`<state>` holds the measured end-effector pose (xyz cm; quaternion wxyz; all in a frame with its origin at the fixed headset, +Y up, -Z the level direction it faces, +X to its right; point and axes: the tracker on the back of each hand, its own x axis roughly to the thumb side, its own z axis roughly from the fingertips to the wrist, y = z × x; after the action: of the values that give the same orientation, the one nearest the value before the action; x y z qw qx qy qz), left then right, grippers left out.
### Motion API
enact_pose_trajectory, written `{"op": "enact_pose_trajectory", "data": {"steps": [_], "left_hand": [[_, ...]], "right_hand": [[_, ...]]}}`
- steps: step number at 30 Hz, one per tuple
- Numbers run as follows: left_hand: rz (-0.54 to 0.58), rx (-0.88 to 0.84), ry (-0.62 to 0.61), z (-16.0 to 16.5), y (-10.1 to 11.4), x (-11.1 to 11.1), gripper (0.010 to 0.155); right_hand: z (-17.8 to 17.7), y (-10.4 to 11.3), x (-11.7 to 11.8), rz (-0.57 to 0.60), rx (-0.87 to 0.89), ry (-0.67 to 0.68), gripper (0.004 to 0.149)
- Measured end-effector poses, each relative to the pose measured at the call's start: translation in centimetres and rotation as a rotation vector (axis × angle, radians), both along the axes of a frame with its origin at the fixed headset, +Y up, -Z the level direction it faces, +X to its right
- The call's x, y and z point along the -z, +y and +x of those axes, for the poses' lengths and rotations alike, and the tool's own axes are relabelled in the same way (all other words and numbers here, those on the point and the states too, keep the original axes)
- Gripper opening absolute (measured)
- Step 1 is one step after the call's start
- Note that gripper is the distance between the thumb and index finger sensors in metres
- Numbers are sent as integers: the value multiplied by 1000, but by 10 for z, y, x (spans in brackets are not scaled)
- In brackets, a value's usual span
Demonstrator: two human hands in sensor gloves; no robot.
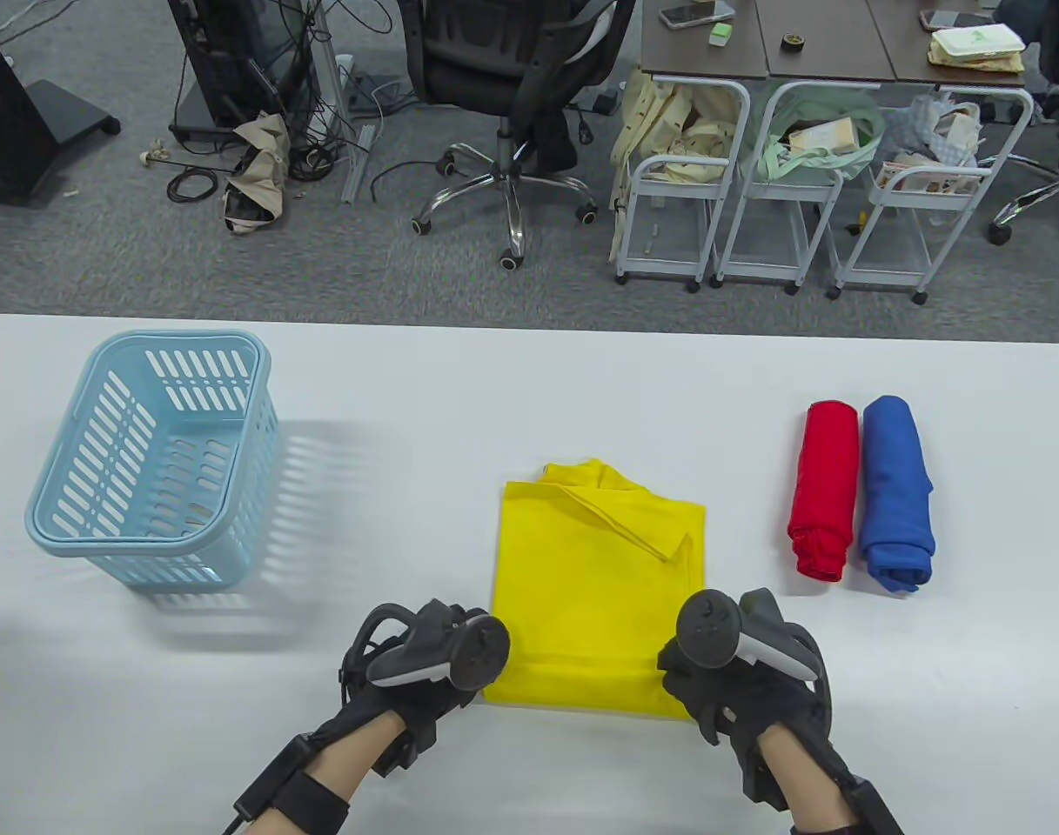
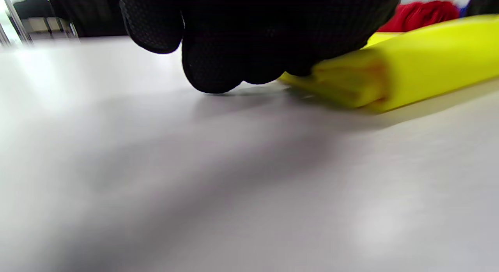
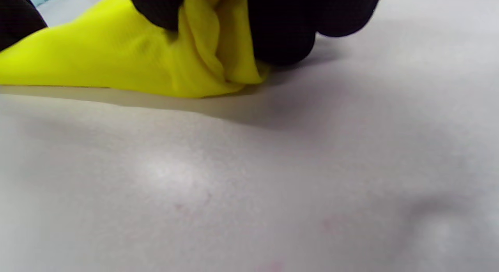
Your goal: Roll t-shirt into tight roll
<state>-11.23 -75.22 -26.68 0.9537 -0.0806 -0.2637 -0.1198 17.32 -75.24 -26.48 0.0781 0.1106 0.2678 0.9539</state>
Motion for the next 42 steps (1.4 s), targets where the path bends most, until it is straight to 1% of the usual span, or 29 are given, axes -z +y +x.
{"op": "enact_pose_trajectory", "data": {"steps": [1, 2, 3, 4, 5, 6, 7, 8, 9, 10, 11, 12, 13, 15, 16, 18, 20, 21, 22, 24, 25, 26, 29, 32, 35, 38, 40, 42], "left_hand": [[36, 25, -9, 1, 3, -2, 46], [63, -8, -12, 1, 10, -5, 47], [55, -67, -17, 2, 14, -7, 48], [10, -169, -38, 4, 19, -11, 48], [-23, -222, -65, 7, 21, -14, 48], [-78, -267, -123, 12, 20, -18, 48], [-109, -269, -153, 16, 17, -20, 48], [-137, -232, -171, 22, 9, -24, 51], [-149, -175, -180, 26, 2, -26, 54], [-165, -74, -178, 30, -8, -28, 59], [-114, 5, -178, 31, -8, -29, 65], [-91, -2, -198, 32, -7, -28, 65], [-116, -30, -183, 33, -6, -26, 65], [-144, -70, -169, 31, -8, -25, 65], [-138, -65, -172, 30, -8, -24, 65], [-138, -63, -172, 30, -8, -23, 66], [-142, -54, -168, 30, -10, -23, 67], [-138, -46, -170, 30, -10, -23, 67], [-141, -53, -170, 30, -10, -23, 67], [-146, -53, -167, 30, -10, -22, 67], [-139, -51, -168, 30, -10, -22, 66], [-136, -49, -168, 30, -10, -22, 66], [-110, -35, -158, 29, -9, -21, 64], [-66, -46, -165, 28, -8, -18, 60], [-34, -89, -159, 28, -4, -16, 47], [-115, -189, -124, 19, 1, -8, 45], [-278, -330, -67, 8, 3, 0, 45], [-403, -445, -21, -1, 2, 5, 45]], "right_hand": [[0, 0, 0, -5, 0, 0, 40], [0, 0, 0, -4, 1, -4, 40], [0, 0, -1, -4, 3, -7, 40], [1, 0, -1, -6, 5, -9, 40], [1, 0, -1, -7, 7, -11, 40], [1, -1, 0, -11, 11, -14, 40], [1, -1, 0, -12, 12, -15, 40], [2, 0, 0, -13, 16, -18, 40], [3, 0, 0, -13, 19, -26, 40], [5, 2, 0, -7, 11, -52, 41], [8, 5, -1, 23, -45, -102, 43], [10, 8, -2, 52, -104, -129, 45], [13, 14, -4, 109, -216, -145, 47], [16, 25, -6, 180, -271, -165, 48], [16, 30, -7, 207, -230, -144, 47], [12, 35, -9, 187, -55, -38, 45], [3, 32, -11, 150, 105, 33, 46], [-4, 26, -12, 111, 109, 88, 49], [-8, 21, -13, 88, 63, 108, 54], [-18, 1, -15, 24, -153, 149, 73], [-22, -3, -15, 30, -206, 164, 81], [-24, -4, -15, 47, -226, 166, 83], [-23, -3, -12, 46, -206, 159, 79], [-18, -3, -9, 81, -153, 134, 69], [-14, 1, -5, 89, -95, 117, 59], [-6, 5, -4, 58, 1, 91, 52], [4, 6, -3, -8, 143, 70, 49], [8, 5, -3, -39, 188, 49, 48]]}}
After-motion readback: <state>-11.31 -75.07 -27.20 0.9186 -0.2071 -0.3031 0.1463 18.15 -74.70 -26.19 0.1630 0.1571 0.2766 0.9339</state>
